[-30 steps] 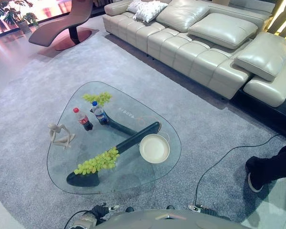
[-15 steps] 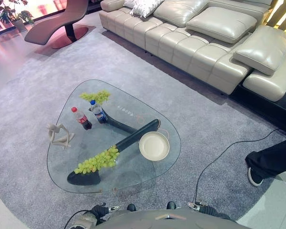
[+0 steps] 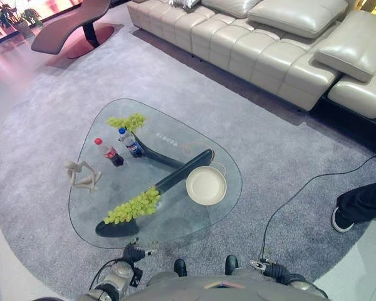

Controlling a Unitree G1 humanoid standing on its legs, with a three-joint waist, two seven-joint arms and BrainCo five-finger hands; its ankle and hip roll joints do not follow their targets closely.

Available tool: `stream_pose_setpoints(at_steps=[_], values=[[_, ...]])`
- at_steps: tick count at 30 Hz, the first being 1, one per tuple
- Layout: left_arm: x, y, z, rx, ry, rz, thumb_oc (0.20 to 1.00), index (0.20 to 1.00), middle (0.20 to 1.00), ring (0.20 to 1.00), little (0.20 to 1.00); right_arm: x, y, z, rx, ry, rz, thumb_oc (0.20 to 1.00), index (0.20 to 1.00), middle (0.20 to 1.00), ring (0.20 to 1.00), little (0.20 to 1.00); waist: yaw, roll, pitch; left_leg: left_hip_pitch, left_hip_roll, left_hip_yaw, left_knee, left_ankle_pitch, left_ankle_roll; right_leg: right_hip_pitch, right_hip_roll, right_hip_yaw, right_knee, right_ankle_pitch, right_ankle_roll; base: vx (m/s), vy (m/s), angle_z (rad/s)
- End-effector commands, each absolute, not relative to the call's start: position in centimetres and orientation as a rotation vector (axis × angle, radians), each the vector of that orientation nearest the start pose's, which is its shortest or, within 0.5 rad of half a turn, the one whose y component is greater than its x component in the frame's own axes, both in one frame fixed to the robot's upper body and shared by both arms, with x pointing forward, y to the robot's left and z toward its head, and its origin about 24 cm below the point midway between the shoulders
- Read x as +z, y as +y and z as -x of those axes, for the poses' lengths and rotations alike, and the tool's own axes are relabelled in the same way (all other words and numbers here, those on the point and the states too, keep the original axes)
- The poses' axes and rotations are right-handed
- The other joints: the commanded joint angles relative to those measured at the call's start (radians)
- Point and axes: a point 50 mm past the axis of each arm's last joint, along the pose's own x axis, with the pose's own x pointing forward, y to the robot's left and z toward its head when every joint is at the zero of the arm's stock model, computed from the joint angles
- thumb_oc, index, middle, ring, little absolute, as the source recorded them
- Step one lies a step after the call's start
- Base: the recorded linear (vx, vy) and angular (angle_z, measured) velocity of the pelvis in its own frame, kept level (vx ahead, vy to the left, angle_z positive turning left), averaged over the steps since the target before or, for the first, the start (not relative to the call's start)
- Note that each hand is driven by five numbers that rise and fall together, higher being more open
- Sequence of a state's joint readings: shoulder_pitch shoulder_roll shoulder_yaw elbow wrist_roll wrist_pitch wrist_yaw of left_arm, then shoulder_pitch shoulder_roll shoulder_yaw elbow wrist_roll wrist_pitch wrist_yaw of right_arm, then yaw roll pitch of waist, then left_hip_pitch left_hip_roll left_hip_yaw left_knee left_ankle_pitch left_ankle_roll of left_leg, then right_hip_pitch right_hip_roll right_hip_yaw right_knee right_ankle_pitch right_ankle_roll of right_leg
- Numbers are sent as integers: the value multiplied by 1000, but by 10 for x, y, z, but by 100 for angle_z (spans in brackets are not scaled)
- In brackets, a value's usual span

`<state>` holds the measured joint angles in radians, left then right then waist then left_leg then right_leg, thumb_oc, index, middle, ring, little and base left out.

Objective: Pick up fruits into the plate

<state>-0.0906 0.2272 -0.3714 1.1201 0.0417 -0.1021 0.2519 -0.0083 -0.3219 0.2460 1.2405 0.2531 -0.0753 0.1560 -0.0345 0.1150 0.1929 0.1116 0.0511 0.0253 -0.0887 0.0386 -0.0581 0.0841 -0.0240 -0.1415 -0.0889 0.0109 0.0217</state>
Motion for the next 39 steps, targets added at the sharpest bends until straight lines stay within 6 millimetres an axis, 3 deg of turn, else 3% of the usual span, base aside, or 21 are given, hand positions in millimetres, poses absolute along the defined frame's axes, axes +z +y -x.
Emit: stream_pose_setpoints(at_steps=[1, 5, 6, 7, 8, 15, 24, 28, 39], values=[[-117, 215, -195, 14, 679, -733, 1000, 1000, 1000, 1000, 1000, -146, -240, -131, 56, 1072, 135, 1000, 1000, 1000, 1000, 1000, 3, -60, 58, -29, -82, -9, 32, -107, 58, -67, -33, 87, 83, -38, 48, -123, -29, -5], [-99, 219, -221, 99, 566, -809, 1000, 1000, 1000, 1000, 1000, -140, -241, -146, 85, 1023, 145, 1000, 1000, 1000, 1000, 1000, -8, -67, 90, -67, -71, 7, 46, -99, 54, -111, -22, 95, 101, -35, 40, -44, 12, -14], [-82, 223, -242, 152, 487, -871, 1000, 1000, 1000, 1000, 1000, -135, -242, -156, 89, 995, 161, 1000, 1000, 1000, 1000, 1000, -16, -61, 113, -88, -70, 3, 48, -89, 52, -134, -16, 103, 106, -32, 37, -58, 77, -16], [-82, 223, -242, 152, 487, -871, 1000, 1000, 1000, 1000, 1000, -135, -242, -156, 89, 995, 161, 1000, 1000, 1000, 1000, 1000, -16, -62, 113, -88, -70, 3, 48, -89, 52, -134, -16, 103, 106, -32, 37, -84, 108, -10], [-63, 232, -259, 213, 426, -911, 1000, 1000, 1000, 1000, 1000, -131, -244, -165, 93, 970, 173, 1000, 1000, 1000, 1000, 1000, -22, -57, 133, -105, -73, -6, 49, -82, 51, -154, -13, 110, 110, -29, 37, -45, 52, -5], [-7, 273, -295, 425, 278, -1163, 1000, 1000, 1000, 1000, 1000, -117, -244, -189, 92, 874, 155, 1000, 1000, 1000, 1000, 1000, -18, -70, 198, -191, -73, -24, 97, -76, 44, -236, -4, 113, 151, -29, 27, -71, 6, -5], [26, 318, -302, 677, 325, -1311, 1000, 1000, 1000, 1000, 1000, -105, -239, -211, 105, 783, 154, 1000, 1000, 1000, 1000, 1000, -25, -97, 269, -286, -66, -24, 148, -69, 40, -340, 12, 122, 202, -24, 19, -49, 3, -6], [36, 330, -304, 712, 352, -1327, 1000, 1000, 1000, 1000, 1000, -97, -237, -222, 123, 735, 169, 1000, 1000, 1000, 1000, 1000, -22, -108, 296, -330, -66, -27, 172, -65, 39, -388, 17, 122, 230, -24, 20, -45, -8, -6], [41, 332, -308, 722, 402, -1410, 1000, 1000, 1000, 1000, 1000, -70, -229, -257, 86, 573, 96, 1000, 1000, 1000, 1000, 1000, -22, -114, 327, -458, -70, -38, 200, -34, 37, -533, 32, 119, 303, -26, 20, -53, 35, -3]])
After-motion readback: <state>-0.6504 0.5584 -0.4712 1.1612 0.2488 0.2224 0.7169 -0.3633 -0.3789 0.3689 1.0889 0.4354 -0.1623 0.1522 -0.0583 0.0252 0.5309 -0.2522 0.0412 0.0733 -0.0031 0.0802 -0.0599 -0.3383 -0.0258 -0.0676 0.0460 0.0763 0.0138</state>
